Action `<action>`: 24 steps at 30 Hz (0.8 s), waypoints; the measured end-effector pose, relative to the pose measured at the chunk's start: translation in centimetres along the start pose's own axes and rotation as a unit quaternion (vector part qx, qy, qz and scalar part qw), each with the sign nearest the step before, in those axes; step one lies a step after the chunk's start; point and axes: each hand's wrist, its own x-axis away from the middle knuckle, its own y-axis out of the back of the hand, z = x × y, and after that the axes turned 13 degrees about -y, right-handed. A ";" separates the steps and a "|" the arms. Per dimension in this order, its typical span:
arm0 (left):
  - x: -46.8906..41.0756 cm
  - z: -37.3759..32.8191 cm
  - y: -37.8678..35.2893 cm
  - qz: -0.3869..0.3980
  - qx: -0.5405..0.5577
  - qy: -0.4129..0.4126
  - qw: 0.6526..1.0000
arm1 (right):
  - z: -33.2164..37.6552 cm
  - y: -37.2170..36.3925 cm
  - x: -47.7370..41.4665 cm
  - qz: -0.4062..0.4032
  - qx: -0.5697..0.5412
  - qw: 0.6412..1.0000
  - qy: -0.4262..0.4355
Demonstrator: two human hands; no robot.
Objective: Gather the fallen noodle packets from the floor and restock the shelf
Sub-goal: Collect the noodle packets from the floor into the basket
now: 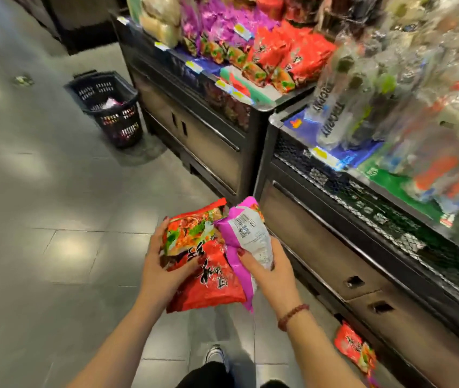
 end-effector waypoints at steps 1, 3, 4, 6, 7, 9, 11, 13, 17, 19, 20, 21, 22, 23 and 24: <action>-1.1 0.1 0.9 -0.012 -0.001 -0.004 1.000 | 0.6 -1.2 -1.2 0.013 0.015 1.000 0.007; -3.0 0.5 2.4 -0.043 0.005 -0.006 0.999 | 1.8 -3.3 -3.4 0.038 0.045 0.998 0.019; -3.9 0.8 3.1 -0.057 0.009 -0.004 0.998 | 2.4 -4.3 -4.5 0.054 0.055 0.997 0.021; -5.7 1.1 4.3 -0.078 0.011 0.007 0.997 | 3.8 -6.3 -6.7 0.086 0.069 0.994 0.021; -6.6 1.2 4.9 -0.088 0.013 0.010 0.996 | 4.6 -7.4 -7.9 0.098 0.077 0.992 0.030; -8.9 1.8 5.8 -0.111 0.008 0.013 0.994 | 6.1 -9.4 -10.5 0.123 0.091 0.987 0.056; -11.6 2.1 6.5 -0.133 -0.006 0.014 0.991 | 7.8 -11.5 -13.5 0.143 0.099 0.981 0.084; -14.7 2.4 7.2 -0.160 -0.023 0.017 0.987 | 9.4 -13.5 -16.8 0.176 0.103 0.972 0.118; -21.1 3.0 8.5 -0.216 -0.059 0.016 0.975 | 13.1 -17.2 -23.5 0.248 0.121 0.951 0.139; -24.3 2.9 9.0 -0.236 -0.068 0.017 0.969 | 14.9 -19.0 -26.8 0.277 0.129 0.943 0.131; -25.8 2.7 9.2 -0.244 -0.071 0.020 0.967 | 15.7 -19.8 -28.3 0.287 0.130 0.941 0.126; -27.2 2.6 9.4 -0.251 -0.074 0.024 0.965 | 16.4 -20.6 -29.7 0.298 0.130 0.938 0.123; -28.5 2.7 9.7 -0.258 -0.079 0.029 0.962 | 17.2 -21.4 -31.0 0.310 0.132 0.934 0.122; -29.6 2.7 10.1 -0.263 -0.084 0.035 0.960 | 17.8 -22.2 -32.2 0.320 0.135 0.930 0.120; -30.6 2.9 10.4 -0.269 -0.086 0.039 0.959 | 18.5 -23.1 -33.3 0.327 0.137 0.927 0.119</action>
